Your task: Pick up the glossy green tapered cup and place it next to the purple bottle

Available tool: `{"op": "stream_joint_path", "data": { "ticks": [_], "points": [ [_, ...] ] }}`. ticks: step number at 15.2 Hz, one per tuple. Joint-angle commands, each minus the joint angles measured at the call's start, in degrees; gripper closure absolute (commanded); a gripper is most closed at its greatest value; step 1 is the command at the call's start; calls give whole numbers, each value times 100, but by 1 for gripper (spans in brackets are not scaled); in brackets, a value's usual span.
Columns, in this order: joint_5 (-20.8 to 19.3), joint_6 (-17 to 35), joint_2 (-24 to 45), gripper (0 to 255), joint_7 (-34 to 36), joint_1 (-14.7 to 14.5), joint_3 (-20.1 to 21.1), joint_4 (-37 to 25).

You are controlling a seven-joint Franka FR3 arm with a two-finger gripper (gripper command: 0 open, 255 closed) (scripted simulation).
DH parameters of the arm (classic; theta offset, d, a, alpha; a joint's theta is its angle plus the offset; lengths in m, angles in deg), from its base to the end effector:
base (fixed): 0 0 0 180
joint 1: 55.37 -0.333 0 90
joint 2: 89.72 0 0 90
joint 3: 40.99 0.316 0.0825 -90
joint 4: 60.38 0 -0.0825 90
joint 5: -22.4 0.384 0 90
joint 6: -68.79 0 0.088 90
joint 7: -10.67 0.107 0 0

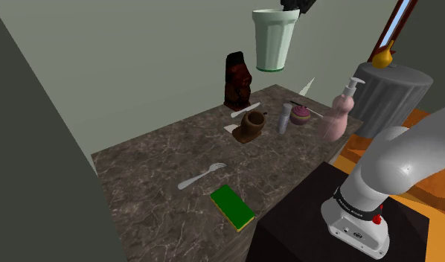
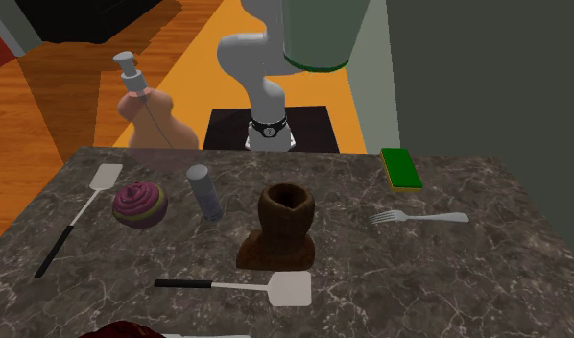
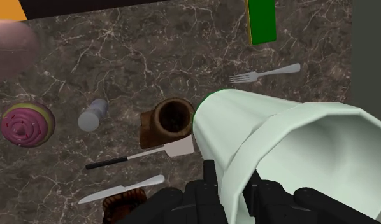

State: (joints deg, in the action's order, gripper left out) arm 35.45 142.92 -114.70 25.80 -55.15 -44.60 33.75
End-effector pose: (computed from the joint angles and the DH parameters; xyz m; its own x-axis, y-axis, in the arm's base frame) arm 0.3673 -0.0054 0.7725 0.9665 -0.2549 0.0292 -0.2395 -0.9373 -0.2533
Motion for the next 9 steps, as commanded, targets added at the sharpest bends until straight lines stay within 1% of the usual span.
{"op": "stream_joint_path", "data": {
  "ticks": [1,5,9],
  "points": [
    [-46,-99,-367,255,-113,44,-88,296],
    [-179,-386,-1033,255,-334,127,-290,725],
    [-355,-739,-1639,255,-559,206,-512,1024]
  ]
}}
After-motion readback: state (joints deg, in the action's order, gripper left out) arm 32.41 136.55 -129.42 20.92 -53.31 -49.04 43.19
